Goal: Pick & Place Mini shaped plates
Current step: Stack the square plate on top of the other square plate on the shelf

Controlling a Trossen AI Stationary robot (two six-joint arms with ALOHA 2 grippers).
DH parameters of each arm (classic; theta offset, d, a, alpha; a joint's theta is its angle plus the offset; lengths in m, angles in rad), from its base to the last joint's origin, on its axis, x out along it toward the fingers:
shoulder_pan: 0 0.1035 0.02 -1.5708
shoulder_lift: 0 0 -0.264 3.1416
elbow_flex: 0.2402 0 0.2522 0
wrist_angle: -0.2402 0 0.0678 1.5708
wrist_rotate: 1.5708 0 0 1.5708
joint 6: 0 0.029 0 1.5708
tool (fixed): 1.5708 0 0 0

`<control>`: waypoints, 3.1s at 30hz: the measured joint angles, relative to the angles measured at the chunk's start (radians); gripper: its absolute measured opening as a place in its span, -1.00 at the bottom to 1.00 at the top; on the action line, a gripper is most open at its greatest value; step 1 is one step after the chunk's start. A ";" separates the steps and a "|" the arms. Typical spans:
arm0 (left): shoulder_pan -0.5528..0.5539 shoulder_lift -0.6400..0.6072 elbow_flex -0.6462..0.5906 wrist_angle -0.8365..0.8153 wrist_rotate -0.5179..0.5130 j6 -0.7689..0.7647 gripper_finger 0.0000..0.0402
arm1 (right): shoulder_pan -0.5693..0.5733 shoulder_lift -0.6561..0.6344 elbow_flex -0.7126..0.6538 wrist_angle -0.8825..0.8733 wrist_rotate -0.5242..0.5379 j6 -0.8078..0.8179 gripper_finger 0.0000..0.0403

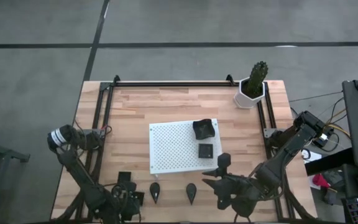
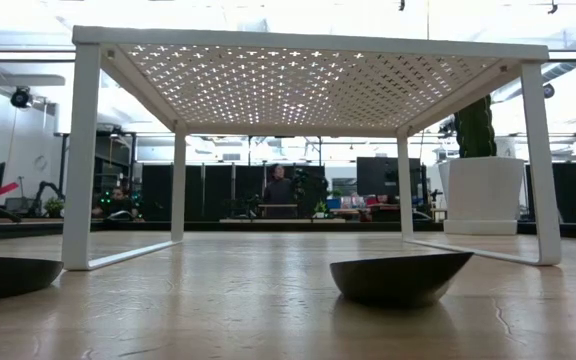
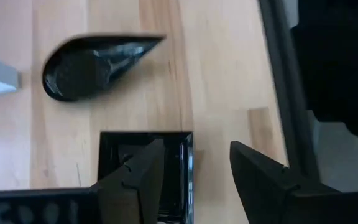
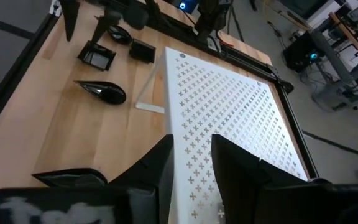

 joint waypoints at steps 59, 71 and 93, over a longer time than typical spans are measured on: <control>0.036 0.041 0.406 -0.153 -0.052 0.407 -1.00 | 0.007 0.039 -0.004 0.081 -0.080 -0.019 -0.58; 0.065 0.041 0.412 -0.081 -0.033 0.508 -1.00 | 0.031 0.048 -0.004 0.136 -0.080 -0.044 -0.65; 0.120 0.041 0.428 0.094 0.083 0.676 -1.00 | 0.042 0.048 -0.014 0.346 -0.363 -0.153 -0.64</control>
